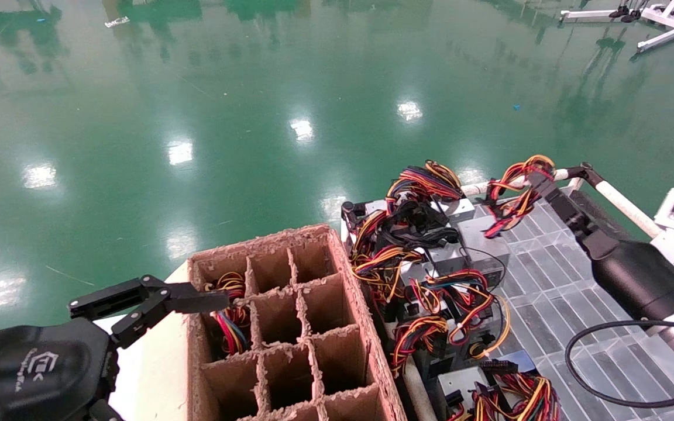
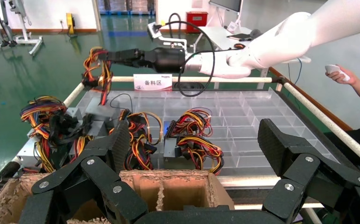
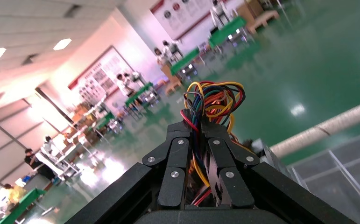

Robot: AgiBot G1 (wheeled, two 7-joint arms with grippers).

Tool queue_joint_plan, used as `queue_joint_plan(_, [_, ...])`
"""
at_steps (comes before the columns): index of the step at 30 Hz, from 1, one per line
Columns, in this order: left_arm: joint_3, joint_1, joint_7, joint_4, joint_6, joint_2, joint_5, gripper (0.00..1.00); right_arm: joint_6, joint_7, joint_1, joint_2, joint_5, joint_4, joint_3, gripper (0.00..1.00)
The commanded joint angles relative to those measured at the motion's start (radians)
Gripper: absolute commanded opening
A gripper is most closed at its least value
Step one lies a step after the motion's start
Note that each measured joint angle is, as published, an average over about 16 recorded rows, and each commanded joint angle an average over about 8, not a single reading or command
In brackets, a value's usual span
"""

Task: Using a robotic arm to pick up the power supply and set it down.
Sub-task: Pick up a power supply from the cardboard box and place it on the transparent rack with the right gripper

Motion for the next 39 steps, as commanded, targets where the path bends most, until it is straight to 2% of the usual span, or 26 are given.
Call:
queue_joint_plan(1, [0.000, 0.000, 0.000, 0.000, 0.000, 0.000, 0.000, 1.00, -0.019, -0.013, -0.021, 0.002, 0.024, 0.006, 0.017, 0.00])
queue_joint_plan(8, [0.000, 0.000, 0.000, 0.000, 0.000, 0.000, 0.000, 1.00, -0.008, -0.081, -0.055, -0.017, 0.091, 0.013, 0.063, 0.00])
queue_joint_plan(25, [0.000, 0.000, 0.000, 0.000, 0.000, 0.000, 0.000, 1.00, 0.203, -0.165, 0.009, -0.090, 0.107, 0.019, 0.072, 0.00])
queue_joint_plan(30, [0.000, 0.000, 0.000, 0.000, 0.000, 0.000, 0.000, 1.00, 0.212, -0.168, 0.020, -0.100, 0.107, 0.031, 0.072, 0.00])
queue_joint_plan(39, [0.000, 0.000, 0.000, 0.000, 0.000, 0.000, 0.000, 1.00, 0.180, -0.161, 0.023, -0.107, 0.107, 0.050, 0.072, 0.00])
